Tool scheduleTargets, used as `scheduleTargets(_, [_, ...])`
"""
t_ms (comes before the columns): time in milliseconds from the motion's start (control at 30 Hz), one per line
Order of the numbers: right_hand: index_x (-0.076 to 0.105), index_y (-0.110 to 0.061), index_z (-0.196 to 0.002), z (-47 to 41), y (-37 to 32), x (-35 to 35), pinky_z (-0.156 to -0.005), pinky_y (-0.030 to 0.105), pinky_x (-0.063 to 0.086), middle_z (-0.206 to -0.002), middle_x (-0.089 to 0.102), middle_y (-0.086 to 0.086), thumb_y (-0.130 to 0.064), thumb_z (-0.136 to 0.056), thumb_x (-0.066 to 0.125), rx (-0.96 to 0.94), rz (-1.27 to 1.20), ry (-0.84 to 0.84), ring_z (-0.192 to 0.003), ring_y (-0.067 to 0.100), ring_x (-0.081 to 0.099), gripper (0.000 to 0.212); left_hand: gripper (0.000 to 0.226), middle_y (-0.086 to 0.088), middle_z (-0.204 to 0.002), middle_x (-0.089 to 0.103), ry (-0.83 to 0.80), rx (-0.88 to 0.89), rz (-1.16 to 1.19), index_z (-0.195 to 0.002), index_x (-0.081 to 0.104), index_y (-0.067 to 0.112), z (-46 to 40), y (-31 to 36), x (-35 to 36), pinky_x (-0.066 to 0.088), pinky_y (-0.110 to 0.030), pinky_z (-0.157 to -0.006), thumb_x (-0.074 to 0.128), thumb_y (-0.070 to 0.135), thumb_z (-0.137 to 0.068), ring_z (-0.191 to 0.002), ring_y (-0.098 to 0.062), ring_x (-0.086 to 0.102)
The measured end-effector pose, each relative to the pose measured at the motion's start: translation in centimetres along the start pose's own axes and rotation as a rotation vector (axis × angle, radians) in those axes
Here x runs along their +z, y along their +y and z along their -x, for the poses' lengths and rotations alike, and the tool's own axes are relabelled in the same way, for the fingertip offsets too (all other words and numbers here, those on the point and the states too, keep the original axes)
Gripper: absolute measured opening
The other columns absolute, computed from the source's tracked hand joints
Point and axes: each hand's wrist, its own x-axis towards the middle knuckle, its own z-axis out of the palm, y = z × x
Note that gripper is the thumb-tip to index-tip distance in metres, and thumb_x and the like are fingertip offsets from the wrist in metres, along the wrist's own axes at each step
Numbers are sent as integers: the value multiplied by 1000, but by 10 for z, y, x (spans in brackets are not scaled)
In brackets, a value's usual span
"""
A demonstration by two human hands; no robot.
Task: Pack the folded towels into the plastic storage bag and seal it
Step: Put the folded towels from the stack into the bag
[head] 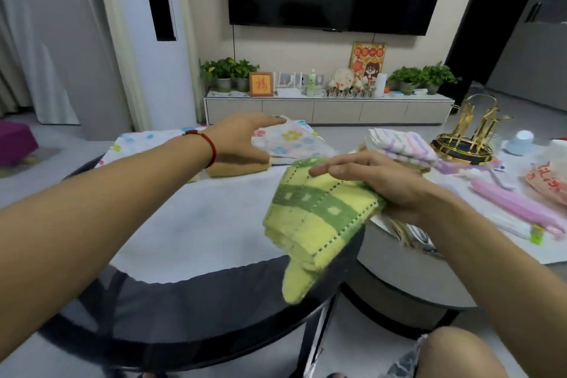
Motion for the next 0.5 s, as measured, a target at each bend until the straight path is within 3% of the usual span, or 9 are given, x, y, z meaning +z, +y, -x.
scheduleTargets(67, [80, -16, -114, -40, 24, 25, -76, 32, 63, -120, 77, 9, -20, -93, 72, -6, -93, 55, -94, 22, 75, 23, 86, 2, -154, 39, 12, -18, 44, -152, 30, 32, -3, 1, -6, 32, -32, -112, 73, 18, -79, -138, -20, 38])
scheduleTargets(167, [80, -14, -111, -88, 64, 52, -81, 42, 56, -120, 75, 9, -15, -94, 69, 69, -209, 346, -102, 25, 70, 20, 85, 4, -156, 36, 32, -39, 83, -152, 29, 35, -6, -1, -15, 32, -30, -110, 71, 20, -80, -139, -19, 37])
scheduleTargets(267, [66, -9, -132, -104, 99, 67, -94, 40, 53, -135, 65, 8, -23, -96, 66, 213, -123, 590, -114, 25, 63, 39, 84, 6, -156, 34, 55, -43, 73, -152, 29, 38, -9, -2, -19, 33, -28, -105, 69, 22, -79, -139, -19, 36])
scheduleTargets(367, [51, -12, -142, -96, 123, 88, -93, 40, 50, -137, 59, 10, -34, -92, 63, 208, 236, 614, -113, 28, 57, 56, 85, 6, -157, 33, 57, -41, 75, -151, 28, 39, -10, -2, -16, 33, -28, -104, 69, 23, -79, -139, -20, 36])
scheduleTargets(500, [47, -27, -142, -95, 136, 104, -105, 53, 36, -150, 32, 14, -37, -82, 66, 86, 1182, 604, -136, 39, 30, 64, 84, 4, -157, 33, 45, -42, 69, -152, 25, 40, -7, -2, -11, 30, -23, -100, 68, 24, -81, -138, -21, 36])
